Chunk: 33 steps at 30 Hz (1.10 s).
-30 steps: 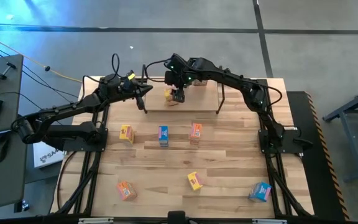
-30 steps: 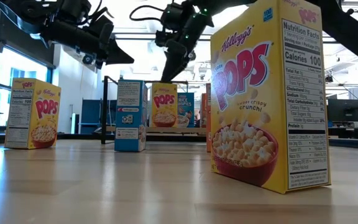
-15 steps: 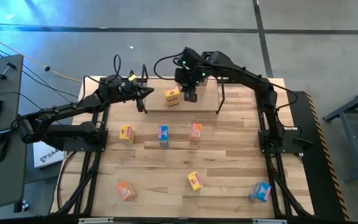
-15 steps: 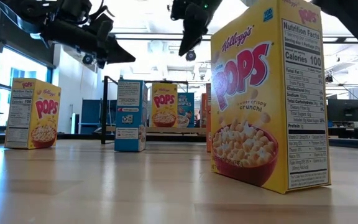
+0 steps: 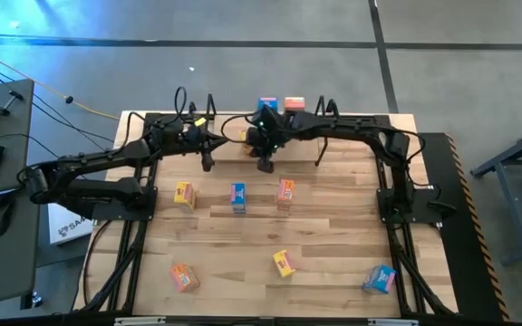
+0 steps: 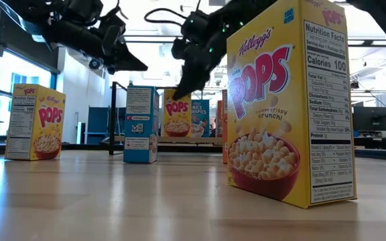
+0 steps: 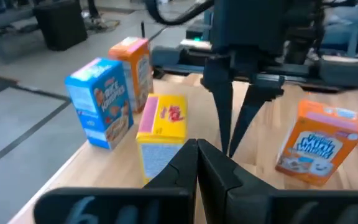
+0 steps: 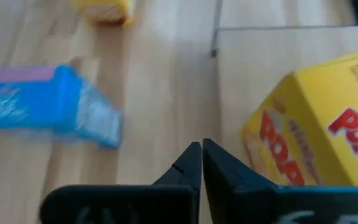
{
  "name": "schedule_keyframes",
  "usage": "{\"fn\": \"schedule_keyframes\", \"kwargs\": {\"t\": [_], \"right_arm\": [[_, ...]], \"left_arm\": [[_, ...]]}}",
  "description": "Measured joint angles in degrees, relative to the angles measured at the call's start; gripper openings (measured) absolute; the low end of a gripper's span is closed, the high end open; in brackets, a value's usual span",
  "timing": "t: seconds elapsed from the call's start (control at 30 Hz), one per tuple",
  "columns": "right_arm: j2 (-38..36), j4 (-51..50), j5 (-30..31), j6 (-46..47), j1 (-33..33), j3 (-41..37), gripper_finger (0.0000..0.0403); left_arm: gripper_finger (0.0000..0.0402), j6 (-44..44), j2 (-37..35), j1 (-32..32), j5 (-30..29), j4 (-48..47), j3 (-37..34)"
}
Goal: Stack cereal on shelf
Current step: Put the top right yellow cereal box on the shelf
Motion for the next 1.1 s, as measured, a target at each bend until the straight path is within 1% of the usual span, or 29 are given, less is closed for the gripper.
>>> {"fn": "schedule_keyframes", "kwargs": {"t": [0.17, 0.23, 0.33, 0.4, 0.5, 0.53, 0.6, 0.63, 0.73, 0.83, 0.93, 1.1], "right_arm": [[0.02, 12.94, 7.13, 4.77, -0.1, -5.23, 0.0001], [0.02, 15.43, 7.65, 5.44, -0.15, -6.14, 0.0001], [-0.35, 15.51, 7.0, 4.83, 0.09, -6.18, 0.0], [-2.05, 12.36, 6.62, 3.11, 0.35, -6.18, 0.0], [-7.03, 6.24, 6.51, 0.48, 1.0, -6.23, 0.0], [-8.95, 5.74, 6.51, -0.31, 1.27, -6.97, 0.0], [-13.16, 7.67, 6.43, -1.02, 1.48, -11.25, 0.0], [-15.11, 10.45, 6.27, -0.49, 1.52, -14.51, 0.0], [-20.82, 21.44, 6.18, 2.73, 1.32, -25.89, 0.0], [-25.84, 34.52, 7.68, 6.66, 1.29, -35.54, 0.0], [-29.96, 41.68, 9.46, 9.6, 2.2, -42.31, 0.0], [-35.83, 47.72, 16.26, 10.4, 4.69, -49.31, 0.0]], "left_arm": [[0.0, 0.06, 3.14, -1.22, -0.15, -0.55, 1.83], [0.0, 0.45, 4.98, -2.01, -0.79, -0.83, 2.91], [0.0, 1.44, 7.66, -3.27, -3.8, -0.93, 5.21], [0.0, 1.88, 9.32, -3.74, -4.44, -2.33, 6.99], [0.0, 2.07, 11.1, -4.53, -4.61, -3.97, 9.25], [0.0, 2.33, 11.74, -4.89, -4.65, -4.08, 9.88], [0.0, 2.43, 13.0, -5.64, -4.65, -4.74, 10.93], [0.0, 2.45, 13.8, -6.12, -4.65, -4.66, 11.46], [0.0, 2.96, 16.57, -7.78, -4.76, -4.69, 13.11], [0.0, 4.36, 19.91, -9.73, -6.7, -6.34, 15.87], [0.0, 5.06, 23.7, -11.89, -11.06, -9.77, 19.8], [0.0, 5.06, 30.38, -15.7, -21.81, -14.61, 25.59]]}}
